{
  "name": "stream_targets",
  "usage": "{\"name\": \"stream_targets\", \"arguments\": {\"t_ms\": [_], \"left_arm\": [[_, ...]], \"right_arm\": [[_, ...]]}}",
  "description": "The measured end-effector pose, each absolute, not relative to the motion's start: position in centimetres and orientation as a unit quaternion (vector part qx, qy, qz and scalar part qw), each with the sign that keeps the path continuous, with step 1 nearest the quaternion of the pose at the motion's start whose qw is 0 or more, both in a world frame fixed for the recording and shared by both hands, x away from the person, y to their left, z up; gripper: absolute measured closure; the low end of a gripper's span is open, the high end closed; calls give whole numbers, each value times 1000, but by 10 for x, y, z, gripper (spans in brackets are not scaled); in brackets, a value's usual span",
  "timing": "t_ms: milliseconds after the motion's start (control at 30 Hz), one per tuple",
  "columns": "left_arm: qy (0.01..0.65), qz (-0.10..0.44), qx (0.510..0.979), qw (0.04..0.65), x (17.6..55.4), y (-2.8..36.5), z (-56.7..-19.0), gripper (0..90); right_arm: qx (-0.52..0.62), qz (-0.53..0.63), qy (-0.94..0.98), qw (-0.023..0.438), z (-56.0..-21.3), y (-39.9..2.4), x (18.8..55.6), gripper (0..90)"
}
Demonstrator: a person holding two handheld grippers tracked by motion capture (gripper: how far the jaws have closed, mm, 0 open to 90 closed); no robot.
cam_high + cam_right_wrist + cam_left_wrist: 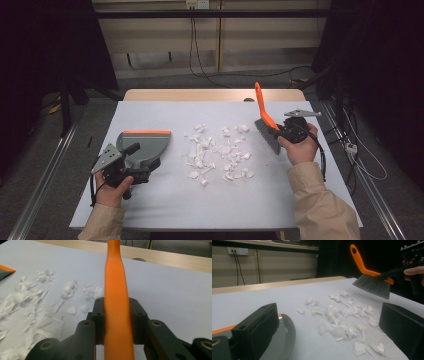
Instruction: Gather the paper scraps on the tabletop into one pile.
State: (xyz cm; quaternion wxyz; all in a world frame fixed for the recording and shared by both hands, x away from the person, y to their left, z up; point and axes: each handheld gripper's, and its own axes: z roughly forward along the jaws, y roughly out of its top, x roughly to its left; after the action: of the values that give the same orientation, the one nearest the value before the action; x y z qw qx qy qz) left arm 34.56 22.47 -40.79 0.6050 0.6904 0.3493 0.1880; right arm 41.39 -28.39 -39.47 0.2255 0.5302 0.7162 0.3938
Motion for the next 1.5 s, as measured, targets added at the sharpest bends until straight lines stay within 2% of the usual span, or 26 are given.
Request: {"name": "stream_targets", "arguments": {"t_ms": [600,833,1267,1500], "left_arm": [[345,190,695,601,346,227,-409,31],[349,191,693,601,347,227,-410,32],[350,196,695,596,346,229,-410,33],[348,198,694,598,345,229,-411,33]], "right_arm": [[546,399,692,253,-406,-292,452,716],[529,388,706,267,-414,-280,470,716],[469,374,756,262,-427,-249,507,716],[418,376,791,243,-427,-236,498,715]]}}
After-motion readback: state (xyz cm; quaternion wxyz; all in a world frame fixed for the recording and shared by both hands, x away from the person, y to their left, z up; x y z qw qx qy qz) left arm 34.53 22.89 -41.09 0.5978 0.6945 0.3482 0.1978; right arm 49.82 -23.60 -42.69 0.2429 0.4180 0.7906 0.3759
